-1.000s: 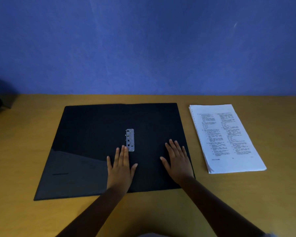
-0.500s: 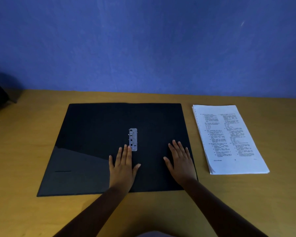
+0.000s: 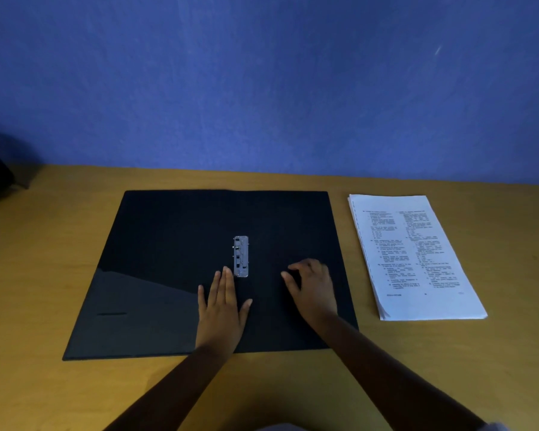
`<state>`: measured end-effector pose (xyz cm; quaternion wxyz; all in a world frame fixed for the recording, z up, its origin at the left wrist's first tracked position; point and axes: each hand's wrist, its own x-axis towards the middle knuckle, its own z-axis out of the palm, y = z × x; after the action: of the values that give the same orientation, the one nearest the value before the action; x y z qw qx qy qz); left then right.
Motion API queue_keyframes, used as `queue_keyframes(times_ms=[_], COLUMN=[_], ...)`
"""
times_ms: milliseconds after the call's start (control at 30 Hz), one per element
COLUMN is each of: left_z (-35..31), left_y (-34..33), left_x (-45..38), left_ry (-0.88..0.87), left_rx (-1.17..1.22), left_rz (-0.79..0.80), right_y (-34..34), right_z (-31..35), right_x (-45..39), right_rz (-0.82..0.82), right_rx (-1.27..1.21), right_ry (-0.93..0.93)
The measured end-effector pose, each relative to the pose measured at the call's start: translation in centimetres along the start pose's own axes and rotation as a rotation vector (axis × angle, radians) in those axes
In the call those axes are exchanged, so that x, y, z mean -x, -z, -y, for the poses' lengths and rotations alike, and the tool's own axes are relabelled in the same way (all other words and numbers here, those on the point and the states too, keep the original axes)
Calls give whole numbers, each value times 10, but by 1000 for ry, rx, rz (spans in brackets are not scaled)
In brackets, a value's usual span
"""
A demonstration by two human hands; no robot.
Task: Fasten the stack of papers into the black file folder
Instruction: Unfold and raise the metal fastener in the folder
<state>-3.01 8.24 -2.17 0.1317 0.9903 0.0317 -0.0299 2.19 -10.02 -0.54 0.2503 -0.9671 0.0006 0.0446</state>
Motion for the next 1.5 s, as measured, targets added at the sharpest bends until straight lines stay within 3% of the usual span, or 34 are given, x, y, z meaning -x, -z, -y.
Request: queue_keyframes(times_ms=[100,167,400,700,833,1067,1400,1500], left_z=[0,0,0,1,1,-1,-4,-3], left_y=[-2,-1,0,-1,1,6,13,12], left_x=[2,2,1,2,2,3,3,2], left_ry=[46,71,68,61,67,87,91,97], left_rx=[41,41,-23,-29,-64,-57,-47,-56], left_rz=[-21,-25,-30,4,9,14,35,26], right_y=[-2,-5,-11,-17,-17,-3,-2,-3], right_z=[39,57,79,85,83,66,62,64], right_x=[-16,-26,-35,-40,-37,-41,-37,-36], right_rz=[254,340,331,345,346,429,433,415], right_rx=[-213,-226,23,92,53,-250,-254,-202], right_ry=[-32,-89,-219,-268,-232,-236,-191,-94])
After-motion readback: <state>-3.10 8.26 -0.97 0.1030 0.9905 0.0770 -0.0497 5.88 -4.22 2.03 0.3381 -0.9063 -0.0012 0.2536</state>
